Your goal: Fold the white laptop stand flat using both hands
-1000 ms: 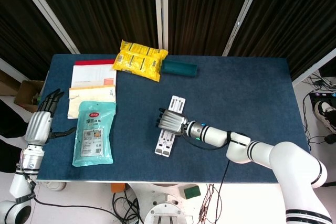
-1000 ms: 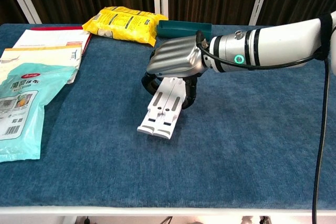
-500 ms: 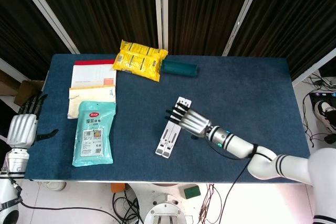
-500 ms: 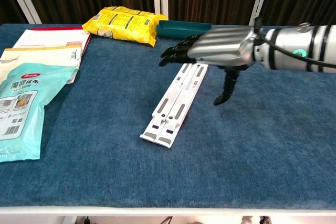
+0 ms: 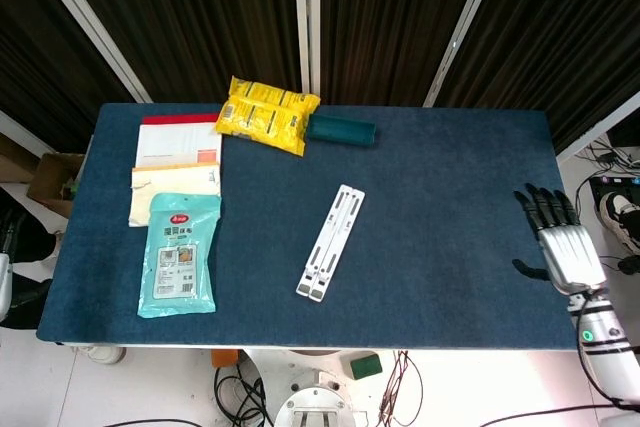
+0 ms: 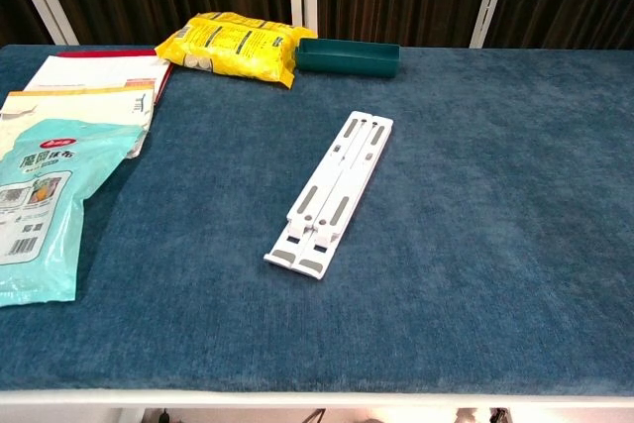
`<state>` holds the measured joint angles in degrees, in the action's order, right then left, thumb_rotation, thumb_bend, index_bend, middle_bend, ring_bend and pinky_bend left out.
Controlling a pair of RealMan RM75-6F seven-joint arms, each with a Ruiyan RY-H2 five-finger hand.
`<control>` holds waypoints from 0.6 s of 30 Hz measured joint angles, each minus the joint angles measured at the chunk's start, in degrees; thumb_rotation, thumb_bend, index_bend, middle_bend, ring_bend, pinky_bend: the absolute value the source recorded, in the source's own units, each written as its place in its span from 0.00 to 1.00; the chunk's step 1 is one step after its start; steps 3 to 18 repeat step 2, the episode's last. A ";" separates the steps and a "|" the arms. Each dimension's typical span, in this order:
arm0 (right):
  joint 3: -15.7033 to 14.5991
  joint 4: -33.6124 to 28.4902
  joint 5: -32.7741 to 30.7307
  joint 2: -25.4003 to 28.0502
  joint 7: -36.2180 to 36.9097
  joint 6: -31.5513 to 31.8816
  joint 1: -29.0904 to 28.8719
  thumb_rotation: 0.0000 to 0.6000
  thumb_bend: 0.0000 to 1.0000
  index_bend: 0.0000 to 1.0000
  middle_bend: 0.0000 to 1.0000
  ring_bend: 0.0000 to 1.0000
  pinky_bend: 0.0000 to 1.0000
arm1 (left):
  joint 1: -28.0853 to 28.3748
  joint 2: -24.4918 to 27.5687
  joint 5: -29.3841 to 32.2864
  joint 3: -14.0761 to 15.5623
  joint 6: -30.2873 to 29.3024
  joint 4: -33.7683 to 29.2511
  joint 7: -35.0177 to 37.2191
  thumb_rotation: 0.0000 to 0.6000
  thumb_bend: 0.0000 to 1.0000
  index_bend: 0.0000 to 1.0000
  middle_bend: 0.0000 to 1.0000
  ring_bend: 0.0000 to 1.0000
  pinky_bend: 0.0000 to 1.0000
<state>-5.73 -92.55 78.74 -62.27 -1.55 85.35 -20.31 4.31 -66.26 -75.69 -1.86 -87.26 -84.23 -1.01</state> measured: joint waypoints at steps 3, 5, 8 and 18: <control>-0.38 0.40 -0.16 0.49 3.35 2.33 2.74 1.00 0.07 0.00 0.03 0.00 0.00 | -1.55 -0.04 -1.53 0.84 -2.17 -1.14 0.22 1.00 0.00 0.07 0.00 0.00 0.14; -0.38 0.40 -0.16 0.49 3.35 2.33 2.74 1.00 0.07 0.00 0.03 0.00 0.00 | -1.55 -0.04 -1.53 0.84 -2.17 -1.14 0.22 1.00 0.00 0.07 0.00 0.00 0.14; -0.38 0.40 -0.16 0.49 3.35 2.33 2.74 1.00 0.07 0.00 0.03 0.00 0.00 | -1.55 -0.04 -1.53 0.84 -2.17 -1.14 0.22 1.00 0.00 0.07 0.00 0.00 0.14; -0.38 0.40 -0.16 0.49 3.35 2.33 2.74 1.00 0.07 0.00 0.03 0.00 0.00 | -1.55 -0.04 -1.53 0.84 -2.17 -1.14 0.22 1.00 0.00 0.07 0.00 0.00 0.14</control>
